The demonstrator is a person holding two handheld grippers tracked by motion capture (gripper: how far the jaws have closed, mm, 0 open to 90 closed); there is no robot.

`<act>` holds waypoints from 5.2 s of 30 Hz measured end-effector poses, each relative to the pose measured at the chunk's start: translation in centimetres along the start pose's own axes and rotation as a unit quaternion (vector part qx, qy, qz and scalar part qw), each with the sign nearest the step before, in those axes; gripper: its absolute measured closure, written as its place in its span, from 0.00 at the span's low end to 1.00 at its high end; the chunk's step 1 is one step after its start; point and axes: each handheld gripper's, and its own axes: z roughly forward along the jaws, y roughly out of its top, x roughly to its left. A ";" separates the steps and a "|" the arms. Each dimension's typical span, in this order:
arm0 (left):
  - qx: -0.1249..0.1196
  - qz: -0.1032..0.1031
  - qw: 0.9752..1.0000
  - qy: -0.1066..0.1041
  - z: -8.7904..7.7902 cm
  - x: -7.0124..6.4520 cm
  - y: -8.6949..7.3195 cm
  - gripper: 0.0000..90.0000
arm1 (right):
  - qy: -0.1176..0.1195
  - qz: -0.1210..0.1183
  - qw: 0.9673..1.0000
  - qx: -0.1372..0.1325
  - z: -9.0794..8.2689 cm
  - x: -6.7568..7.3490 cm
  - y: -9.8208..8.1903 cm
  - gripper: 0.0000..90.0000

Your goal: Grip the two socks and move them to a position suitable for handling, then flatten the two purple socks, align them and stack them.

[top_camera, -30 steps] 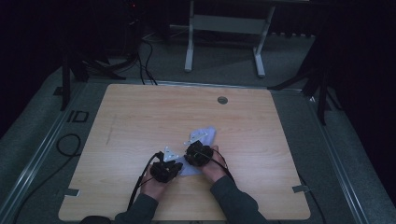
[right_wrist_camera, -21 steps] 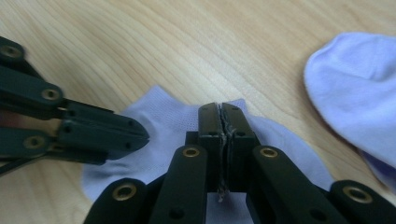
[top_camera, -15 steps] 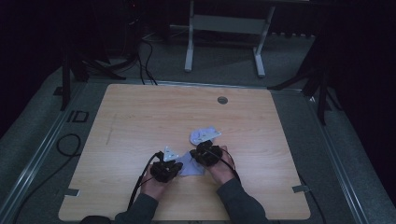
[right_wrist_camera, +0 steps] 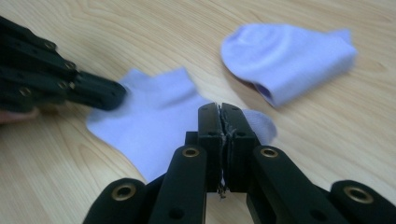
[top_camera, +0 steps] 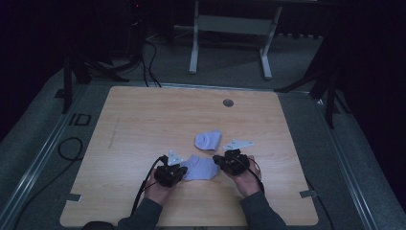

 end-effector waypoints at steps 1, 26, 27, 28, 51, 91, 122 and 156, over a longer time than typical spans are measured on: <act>0.000 0.000 1.000 0.000 0.0 0.0 0.0 0.99 | -0.002 0.005 1.000 0.000 -0.3 -0.3 -0.4 0.97; 0.001 -0.006 1.000 -0.006 -0.1 0.1 -0.1 0.99 | -0.057 0.042 0.997 0.026 -1.6 -3.6 -5.3 0.89; 0.002 -0.007 1.000 -0.006 -0.1 0.2 -0.1 0.99 | -0.058 0.044 0.997 0.025 -1.6 -3.7 -5.4 0.88; 0.002 -0.007 1.000 -0.007 -0.1 0.1 -0.1 0.99 | -0.058 0.045 0.997 0.023 -1.7 -3.7 -5.4 0.87; -0.003 -0.009 1.000 -0.012 -0.2 -0.1 -0.2 0.89 | -0.058 -0.040 0.998 0.000 0.3 -2.0 1.4 0.77; -0.003 -0.010 1.000 -0.019 -0.2 0.0 -0.2 0.86 | -0.023 -0.058 0.991 0.114 12.2 -1.0 7.9 0.76; -0.003 -0.011 1.000 -0.023 -0.2 0.0 -0.2 0.85 | -0.028 -0.062 0.994 0.084 8.3 -1.0 9.2 0.97; -0.003 -0.009 1.000 -0.021 -0.2 0.1 -0.2 0.85 | -0.106 -0.038 0.992 0.059 -0.5 -7.1 4.7 0.73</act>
